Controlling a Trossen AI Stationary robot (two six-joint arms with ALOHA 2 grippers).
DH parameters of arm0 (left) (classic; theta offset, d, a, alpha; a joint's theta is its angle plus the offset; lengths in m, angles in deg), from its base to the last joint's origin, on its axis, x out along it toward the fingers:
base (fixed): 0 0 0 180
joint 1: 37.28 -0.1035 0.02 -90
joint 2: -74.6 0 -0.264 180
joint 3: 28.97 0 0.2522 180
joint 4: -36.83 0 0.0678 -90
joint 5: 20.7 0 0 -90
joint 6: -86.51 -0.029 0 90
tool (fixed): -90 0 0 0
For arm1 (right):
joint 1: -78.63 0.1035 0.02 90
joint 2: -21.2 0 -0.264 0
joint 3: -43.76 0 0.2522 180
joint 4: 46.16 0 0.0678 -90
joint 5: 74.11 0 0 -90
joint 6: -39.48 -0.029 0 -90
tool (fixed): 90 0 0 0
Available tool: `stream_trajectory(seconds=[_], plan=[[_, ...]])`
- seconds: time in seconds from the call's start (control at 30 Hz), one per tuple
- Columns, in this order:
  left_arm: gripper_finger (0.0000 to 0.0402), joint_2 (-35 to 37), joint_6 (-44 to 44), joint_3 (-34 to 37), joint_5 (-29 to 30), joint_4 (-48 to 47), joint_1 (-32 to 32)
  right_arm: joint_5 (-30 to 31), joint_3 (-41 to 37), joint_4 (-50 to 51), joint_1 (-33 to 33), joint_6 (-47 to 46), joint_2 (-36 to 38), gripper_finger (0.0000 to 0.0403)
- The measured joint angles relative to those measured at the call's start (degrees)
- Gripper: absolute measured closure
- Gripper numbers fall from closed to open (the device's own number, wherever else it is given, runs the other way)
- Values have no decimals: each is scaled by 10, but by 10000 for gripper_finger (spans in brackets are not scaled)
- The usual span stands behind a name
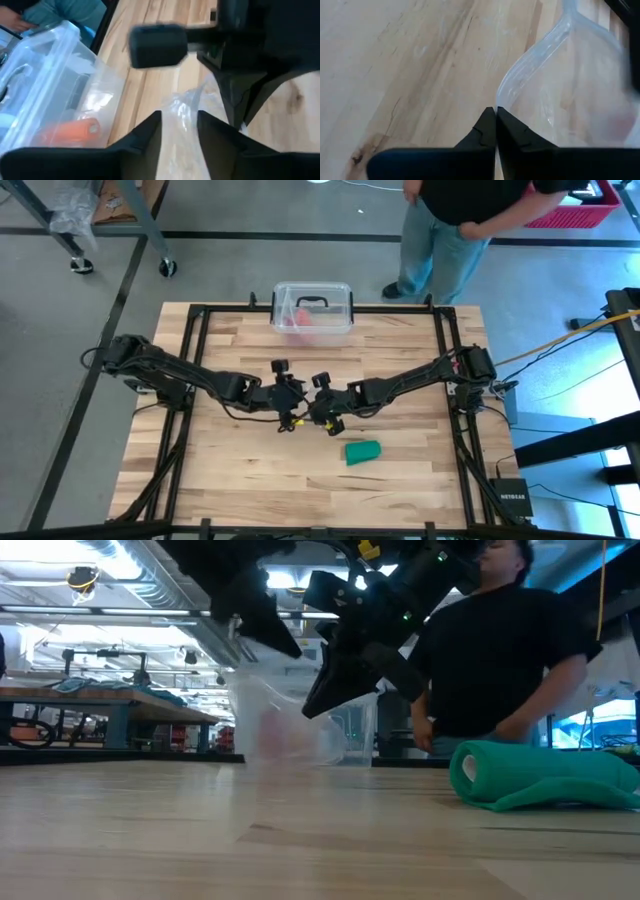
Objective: Roll bandage
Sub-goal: Open the transparent zip bag
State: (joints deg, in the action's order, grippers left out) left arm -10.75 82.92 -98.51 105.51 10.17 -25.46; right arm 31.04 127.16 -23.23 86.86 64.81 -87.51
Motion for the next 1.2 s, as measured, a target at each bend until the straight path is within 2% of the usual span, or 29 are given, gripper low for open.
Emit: stream_trajectory(seconds=[0.17,0.27,0.4,0.5,0.93,1.1,1.2], plan=[[249,21,49,-23,-3,-70,2,3,0,3,0,0,0,398],[240,20,66,-23,-43,-93,1,3,0,3,0,0,0,398],[238,20,68,-23,-130,-90,-2,3,0,3,0,0,0,398],[237,20,48,-23,-139,-88,-2,3,0,3,0,0,0,398],[237,-18,36,-23,-77,-103,-22,3,0,3,0,-1,0,398],[238,-17,40,-23,-8,-100,-31,3,0,1,0,-2,0,398],[258,-17,47,-23,-2,-100,-34,3,0,1,0,-2,0,398]])
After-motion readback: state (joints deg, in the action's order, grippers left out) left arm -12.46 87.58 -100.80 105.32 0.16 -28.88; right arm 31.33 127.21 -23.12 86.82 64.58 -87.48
